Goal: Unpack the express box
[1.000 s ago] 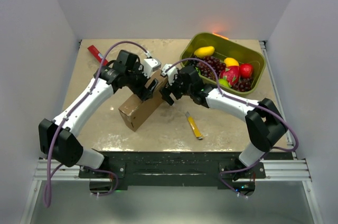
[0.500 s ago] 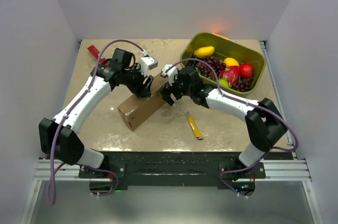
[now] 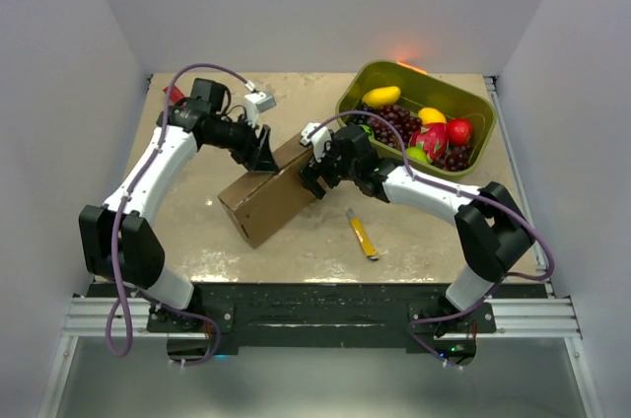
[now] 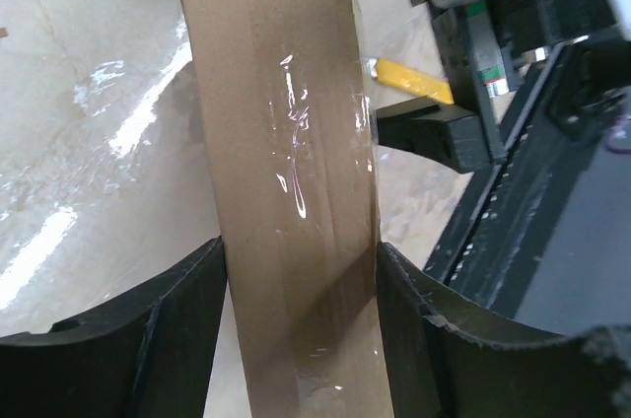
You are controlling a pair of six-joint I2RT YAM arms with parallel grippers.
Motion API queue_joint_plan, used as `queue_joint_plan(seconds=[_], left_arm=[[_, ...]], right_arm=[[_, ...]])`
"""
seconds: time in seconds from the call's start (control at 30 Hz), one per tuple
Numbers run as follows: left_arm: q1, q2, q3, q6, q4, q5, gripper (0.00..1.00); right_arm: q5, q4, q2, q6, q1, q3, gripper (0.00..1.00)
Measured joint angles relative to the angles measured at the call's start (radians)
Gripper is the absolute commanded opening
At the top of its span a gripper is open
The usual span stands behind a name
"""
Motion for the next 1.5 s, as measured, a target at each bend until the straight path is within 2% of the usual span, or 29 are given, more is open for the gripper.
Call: queue_joint_plan(seconds=[0.17,0.37,0.4,0.47,0.5,0.53,0.73,0.87,1.03,1.1,1.23,1.5], left_arm=[[0.075,0.004,-0.024,-0.065,0.047,0.176,0.24],[0.127,0.005,-0.106,-0.240,0.158,0.460,0.18],[0.129,0.005,-0.120,-0.272,0.180,0.498,0.23],[0.129,0.003,-0.136,-0.308,0.207,0.529,0.69],[0.129,0.001,-0.139,-0.303,0.207,0.525,0.88],[0.129,-0.004,-0.137,-0.283,0.199,0.495,0.99],[0.129,-0.103,-0.085,-0.171,0.146,0.181,1.00],[0.103,-0.169,-0.055,-0.116,0.131,0.040,1.00],[-0.087,-0.208,-0.079,-0.032,0.111,-0.193,1.00],[-0.129,-0.210,-0.095,-0.007,0.101,-0.249,1.00],[-0.142,-0.204,-0.108,0.025,0.089,-0.338,1.00],[-0.184,-0.186,-0.132,0.053,0.090,-0.412,1.00]], right_arm=[[0.000,0.000,0.007,-0.013,0.000,-0.016,0.91],[0.011,0.008,0.046,-0.040,0.000,-0.024,0.91],[0.015,0.008,0.051,-0.042,0.000,-0.024,0.91],[0.023,0.008,0.064,-0.047,0.000,-0.024,0.91],[0.026,0.008,0.069,-0.048,0.000,-0.024,0.91],[0.026,0.007,0.072,-0.050,0.000,-0.024,0.91],[0.028,0.007,0.077,-0.060,0.000,-0.022,0.91],[0.027,0.007,0.077,-0.062,0.000,-0.022,0.91],[0.027,0.007,0.077,-0.059,-0.002,-0.022,0.91],[0.026,0.007,0.077,-0.054,-0.002,-0.022,0.91],[0.026,0.008,0.077,-0.045,-0.005,-0.022,0.91],[0.026,0.008,0.077,-0.035,-0.006,-0.022,0.91]])
